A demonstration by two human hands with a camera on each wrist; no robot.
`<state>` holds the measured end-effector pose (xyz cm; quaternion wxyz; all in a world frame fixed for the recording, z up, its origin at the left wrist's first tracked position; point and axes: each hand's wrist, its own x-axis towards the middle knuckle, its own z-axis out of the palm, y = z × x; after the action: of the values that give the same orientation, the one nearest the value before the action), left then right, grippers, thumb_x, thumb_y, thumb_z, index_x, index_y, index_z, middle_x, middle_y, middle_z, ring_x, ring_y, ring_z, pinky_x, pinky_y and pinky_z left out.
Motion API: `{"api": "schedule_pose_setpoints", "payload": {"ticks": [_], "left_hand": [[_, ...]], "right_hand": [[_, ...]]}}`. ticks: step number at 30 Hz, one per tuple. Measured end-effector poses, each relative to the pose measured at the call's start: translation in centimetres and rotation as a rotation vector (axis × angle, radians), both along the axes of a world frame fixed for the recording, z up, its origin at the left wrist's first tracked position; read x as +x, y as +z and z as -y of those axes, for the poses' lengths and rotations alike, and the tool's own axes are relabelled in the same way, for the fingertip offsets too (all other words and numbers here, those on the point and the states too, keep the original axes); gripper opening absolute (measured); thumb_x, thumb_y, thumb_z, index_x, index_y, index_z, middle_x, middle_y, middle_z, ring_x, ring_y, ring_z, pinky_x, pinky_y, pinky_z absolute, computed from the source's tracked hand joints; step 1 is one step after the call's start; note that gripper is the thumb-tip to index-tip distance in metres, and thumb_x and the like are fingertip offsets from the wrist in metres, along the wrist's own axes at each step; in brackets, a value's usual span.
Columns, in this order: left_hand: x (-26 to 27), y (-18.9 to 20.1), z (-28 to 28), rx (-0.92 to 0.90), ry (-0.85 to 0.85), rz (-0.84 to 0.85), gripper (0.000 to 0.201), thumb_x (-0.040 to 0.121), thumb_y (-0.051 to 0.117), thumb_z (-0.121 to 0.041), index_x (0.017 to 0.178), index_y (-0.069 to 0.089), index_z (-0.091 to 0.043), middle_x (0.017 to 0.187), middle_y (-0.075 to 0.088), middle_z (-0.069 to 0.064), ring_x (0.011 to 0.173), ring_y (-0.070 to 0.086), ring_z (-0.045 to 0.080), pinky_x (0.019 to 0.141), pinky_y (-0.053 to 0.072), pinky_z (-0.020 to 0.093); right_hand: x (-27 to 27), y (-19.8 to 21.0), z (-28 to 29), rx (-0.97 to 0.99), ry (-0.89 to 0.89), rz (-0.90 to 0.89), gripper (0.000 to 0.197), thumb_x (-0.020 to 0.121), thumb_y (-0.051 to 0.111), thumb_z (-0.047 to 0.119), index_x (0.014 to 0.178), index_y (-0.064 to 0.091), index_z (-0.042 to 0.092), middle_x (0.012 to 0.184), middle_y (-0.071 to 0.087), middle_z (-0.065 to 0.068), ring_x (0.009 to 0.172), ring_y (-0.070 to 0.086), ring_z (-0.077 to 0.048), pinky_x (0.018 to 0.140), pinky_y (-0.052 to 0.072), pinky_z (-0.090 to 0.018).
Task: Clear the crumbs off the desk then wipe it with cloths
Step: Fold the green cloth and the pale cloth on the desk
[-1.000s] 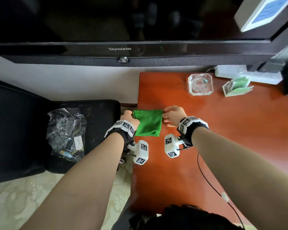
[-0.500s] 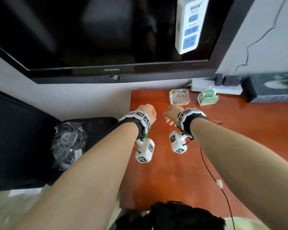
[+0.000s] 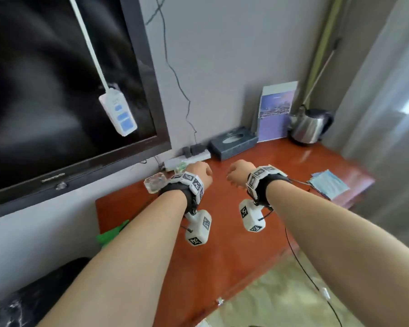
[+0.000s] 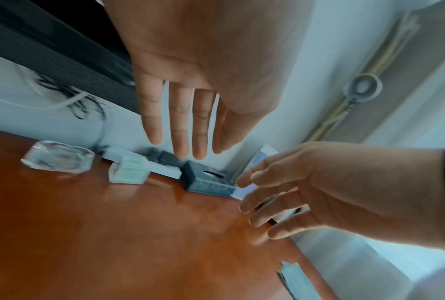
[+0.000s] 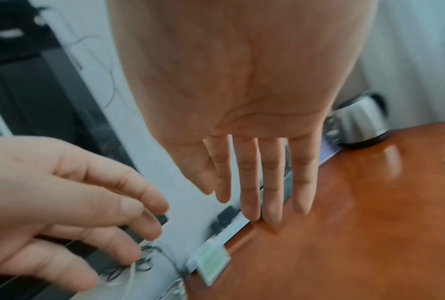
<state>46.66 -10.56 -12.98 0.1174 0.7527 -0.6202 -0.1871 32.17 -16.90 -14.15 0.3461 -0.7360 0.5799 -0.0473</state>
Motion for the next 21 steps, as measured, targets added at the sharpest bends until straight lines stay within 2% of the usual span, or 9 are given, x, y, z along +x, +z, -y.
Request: {"api": "schedule_pose_setpoints", "payload": {"ticks": [2,6,8,11,14,16,21], "left_hand": [[-4.6,-0.2,0.0,-0.028,-0.053,-0.047,0.023,0.091,0.056,-0.015,0.105,0.073,-0.024,0.113,0.07,-0.003,0.104,0.065,0.021,0.088,0.051,0.029],[-13.5,-0.8,-0.5,-0.03,-0.206,-0.111,0.017,0.09,0.059,-0.021,0.098,0.07,-0.031,0.108,0.072,-0.006,0.098,0.066,0.018,0.083,0.052,0.027],[-16.9,-0.8,-0.6,-0.023,-0.266,-0.114,0.016,0.089,0.06,-0.023,0.098,0.07,-0.031,0.106,0.072,-0.006,0.098,0.067,0.017,0.085,0.053,0.027],[-20.6,-0.5,0.6,0.0,-0.307,-0.077,0.015,0.089,0.06,-0.024,0.098,0.069,-0.032,0.107,0.071,-0.005,0.098,0.067,0.018,0.083,0.052,0.027],[-23.8,0.1,2.8,-0.017,-0.305,-0.061,0.016,0.089,0.06,-0.023,0.098,0.069,-0.032,0.109,0.07,-0.005,0.099,0.066,0.019,0.077,0.046,0.024],[-26.1,0.1,4.8,-0.011,-0.315,-0.052,0.016,0.089,0.06,-0.023,0.099,0.068,-0.032,0.111,0.069,-0.005,0.1,0.065,0.019,0.077,0.044,0.024],[-32.2,-1.1,11.1,0.021,-0.342,-0.027,0.014,0.088,0.06,-0.024,0.097,0.067,-0.033,0.111,0.069,-0.003,0.098,0.065,0.02,0.081,0.05,0.027]], "right_hand": [[-5.4,0.4,-1.2,-0.018,-0.071,-0.053,0.023,0.086,0.06,0.012,0.105,0.071,0.007,0.097,0.074,-0.013,0.091,0.07,-0.03,0.08,0.059,-0.038],[-15.9,1.2,-3.3,-0.025,-0.215,-0.165,0.026,0.086,0.057,0.014,0.106,0.072,0.007,0.1,0.074,-0.013,0.094,0.07,-0.031,0.086,0.058,-0.041],[-20.2,2.0,-4.0,-0.048,-0.267,-0.2,0.026,0.087,0.056,0.015,0.105,0.073,0.008,0.099,0.073,-0.012,0.092,0.069,-0.03,0.084,0.057,-0.036],[-25.1,3.1,-4.0,-0.087,-0.345,-0.2,0.023,0.088,0.057,0.017,0.102,0.074,0.012,0.09,0.068,-0.005,0.084,0.062,-0.021,0.077,0.05,-0.027],[-29.1,3.3,-2.6,-0.12,-0.428,-0.16,0.021,0.089,0.057,0.018,0.102,0.073,0.015,0.098,0.07,-0.002,0.089,0.066,-0.021,0.075,0.052,-0.027],[-31.5,2.9,-1.0,-0.129,-0.444,-0.157,0.023,0.087,0.056,0.016,0.102,0.074,0.015,0.1,0.072,-0.006,0.089,0.07,-0.024,0.077,0.057,-0.03],[-37.1,1.0,4.8,-0.104,-0.423,-0.135,0.024,0.086,0.055,0.014,0.101,0.074,0.013,0.093,0.072,-0.005,0.088,0.071,-0.026,0.08,0.059,-0.035]]}}
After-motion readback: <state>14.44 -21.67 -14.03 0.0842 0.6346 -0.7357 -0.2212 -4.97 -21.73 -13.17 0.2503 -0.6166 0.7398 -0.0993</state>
